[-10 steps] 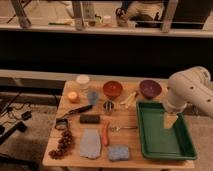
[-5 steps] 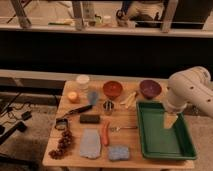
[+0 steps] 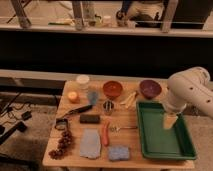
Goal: Place sponge in purple bowl
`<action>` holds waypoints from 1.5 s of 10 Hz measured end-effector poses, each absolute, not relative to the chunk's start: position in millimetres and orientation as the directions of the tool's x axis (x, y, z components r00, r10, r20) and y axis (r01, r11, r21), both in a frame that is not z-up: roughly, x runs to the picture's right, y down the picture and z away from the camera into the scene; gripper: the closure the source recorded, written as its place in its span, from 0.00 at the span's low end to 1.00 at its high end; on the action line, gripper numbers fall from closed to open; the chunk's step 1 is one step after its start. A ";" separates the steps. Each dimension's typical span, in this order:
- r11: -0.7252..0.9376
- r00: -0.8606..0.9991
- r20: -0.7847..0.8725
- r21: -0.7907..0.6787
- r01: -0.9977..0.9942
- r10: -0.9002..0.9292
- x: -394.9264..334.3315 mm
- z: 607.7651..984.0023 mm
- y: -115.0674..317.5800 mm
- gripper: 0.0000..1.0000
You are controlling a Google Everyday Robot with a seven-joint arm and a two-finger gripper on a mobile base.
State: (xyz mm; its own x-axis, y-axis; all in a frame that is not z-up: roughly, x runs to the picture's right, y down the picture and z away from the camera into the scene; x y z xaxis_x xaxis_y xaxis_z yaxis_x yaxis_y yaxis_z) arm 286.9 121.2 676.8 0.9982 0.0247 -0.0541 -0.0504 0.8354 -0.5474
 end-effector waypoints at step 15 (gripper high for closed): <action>0.778 1.000 0.004 -0.628 0.010 -0.009 209.6 668.4 163.0 0.20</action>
State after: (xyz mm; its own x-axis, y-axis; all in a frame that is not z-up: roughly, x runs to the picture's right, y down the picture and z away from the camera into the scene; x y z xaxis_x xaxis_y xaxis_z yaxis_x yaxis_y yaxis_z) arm 209.6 163.0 668.4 0.9999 -0.0095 0.0043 0.0101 0.7783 -0.6278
